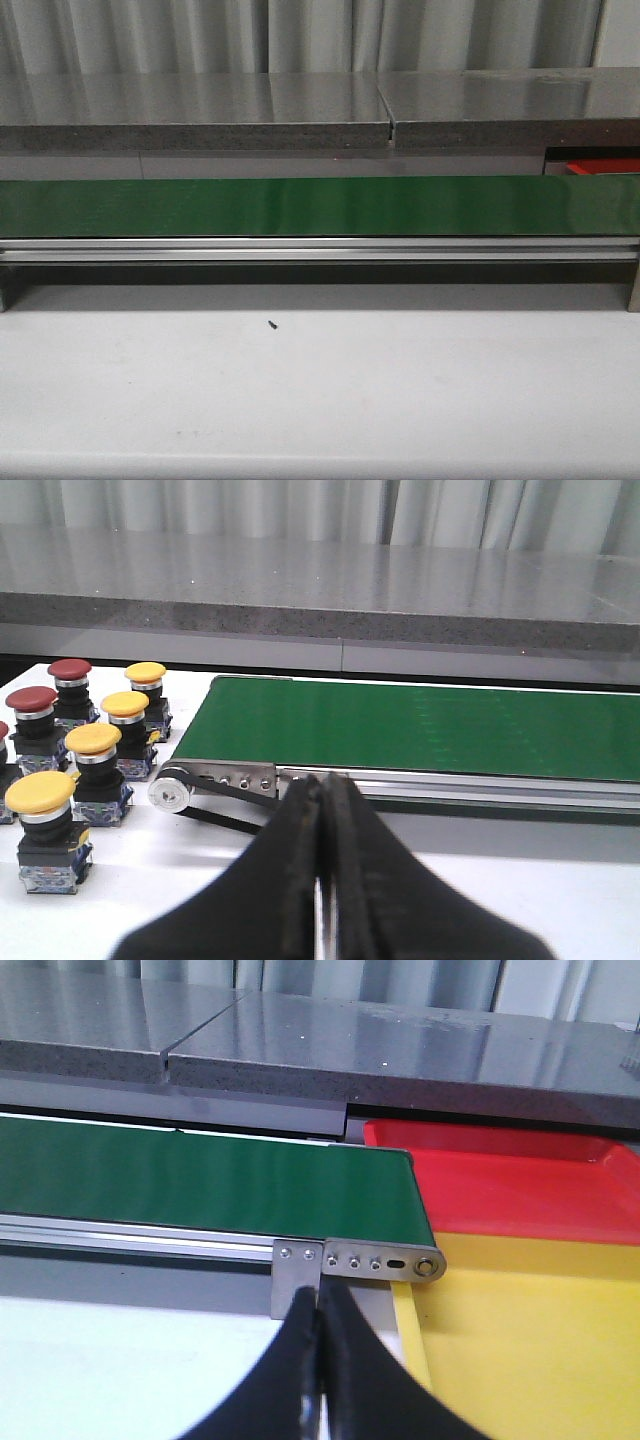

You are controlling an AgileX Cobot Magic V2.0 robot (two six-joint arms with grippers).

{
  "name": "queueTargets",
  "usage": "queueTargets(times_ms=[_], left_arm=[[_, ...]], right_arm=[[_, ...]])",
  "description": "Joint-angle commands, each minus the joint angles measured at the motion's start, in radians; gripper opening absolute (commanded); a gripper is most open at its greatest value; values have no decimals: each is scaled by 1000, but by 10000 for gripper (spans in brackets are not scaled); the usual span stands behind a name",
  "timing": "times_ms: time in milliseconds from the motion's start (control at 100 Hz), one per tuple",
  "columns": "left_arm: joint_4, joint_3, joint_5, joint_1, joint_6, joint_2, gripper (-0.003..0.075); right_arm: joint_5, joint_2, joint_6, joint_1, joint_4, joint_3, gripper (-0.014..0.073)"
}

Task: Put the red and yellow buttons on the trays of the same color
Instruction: 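Move the left gripper over a yellow push button in the cluster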

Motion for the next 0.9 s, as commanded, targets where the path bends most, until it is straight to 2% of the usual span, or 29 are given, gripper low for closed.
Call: queueTargets(times_ms=[0, 280, 470, 760, 890], left_arm=[[-5, 9, -74, 2, -6, -33, -19], [-5, 7, -67, 2, -6, -33, -19], [-99, -51, -50, 2, -6, -31, -19], [-146, -338, 64, 2, -6, 112, -19], [-85, -511, 270, 2, -6, 242, -19]], right_arm=[[-85, -17, 1, -2, -6, -1, -99], [-85, -17, 1, -2, -6, -1, -99], [-85, -17, 1, -2, -6, -1, -99], [-85, -17, 1, -2, -6, -1, -99], [-85, -17, 1, -2, -6, -1, -99]])
